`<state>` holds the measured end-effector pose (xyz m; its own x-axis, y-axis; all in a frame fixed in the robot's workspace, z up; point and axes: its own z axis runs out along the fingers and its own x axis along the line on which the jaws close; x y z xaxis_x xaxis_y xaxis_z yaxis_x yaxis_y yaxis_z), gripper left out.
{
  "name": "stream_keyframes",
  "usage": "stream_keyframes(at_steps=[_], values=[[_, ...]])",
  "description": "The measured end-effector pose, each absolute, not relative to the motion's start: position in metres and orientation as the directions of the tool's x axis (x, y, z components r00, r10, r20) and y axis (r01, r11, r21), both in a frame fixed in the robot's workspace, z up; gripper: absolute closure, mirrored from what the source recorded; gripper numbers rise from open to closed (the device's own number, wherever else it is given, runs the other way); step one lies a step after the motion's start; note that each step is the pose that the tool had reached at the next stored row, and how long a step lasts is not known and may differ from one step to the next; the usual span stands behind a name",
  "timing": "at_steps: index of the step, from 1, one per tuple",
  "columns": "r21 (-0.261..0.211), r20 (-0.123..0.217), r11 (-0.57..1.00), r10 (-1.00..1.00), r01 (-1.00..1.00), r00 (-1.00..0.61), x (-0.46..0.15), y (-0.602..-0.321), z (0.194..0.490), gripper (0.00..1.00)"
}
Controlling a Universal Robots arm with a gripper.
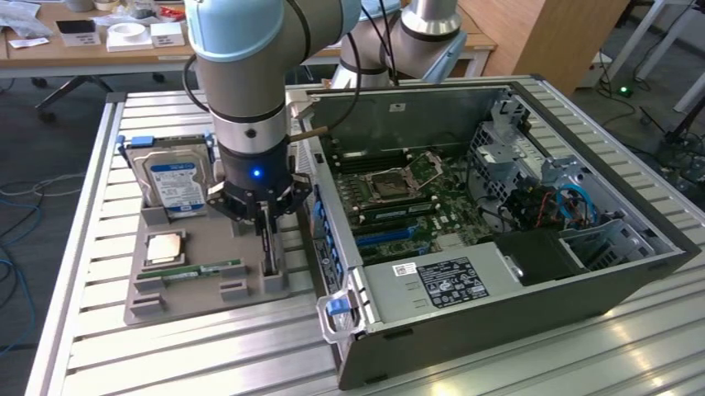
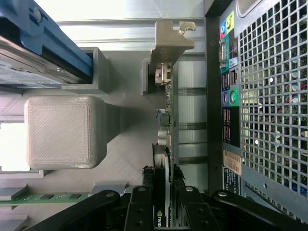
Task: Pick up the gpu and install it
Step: 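Pick up the gpu and move the gpu toward the slot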
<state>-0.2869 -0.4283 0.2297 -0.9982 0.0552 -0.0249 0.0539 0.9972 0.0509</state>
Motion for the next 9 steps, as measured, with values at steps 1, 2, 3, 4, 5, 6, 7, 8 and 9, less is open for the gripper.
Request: stream_keyframes(at_steps=[1, 2, 3, 4, 5, 6, 7, 8, 9], values=[[0.051, -0.025, 0.997, 0.055, 0.054, -0.998, -0.287, -0.428, 0.23, 0.74], [0.051, -0.025, 0.997, 0.055, 0.054, -0.998, -0.287, -0.428, 0.23, 0.74], [0.05, -0.024, 0.997, 0.055, 0.054, -0.998, -0.287, -0.428, 0.231, 0.74], [0.05, -0.025, 0.997, 0.055, 0.054, -0.998, -0.287, -0.428, 0.232, 0.74], [0.05, -0.025, 0.997, 0.055, 0.054, -0.998, -0.287, -0.428, 0.233, 0.74], [0.05, -0.025, 0.997, 0.055, 0.054, -0.998, -0.287, -0.428, 0.235, 0.74], [0.05, -0.025, 0.997, 0.055, 0.054, -0.998, -0.287, -0.428, 0.236, 0.74], [0.05, -0.025, 0.997, 0.055, 0.054, -0.998, -0.287, -0.428, 0.238, 0.74], [0.05, -0.025, 0.997, 0.055, 0.054, -0.998, -0.287, -0.428, 0.24, 0.74]])
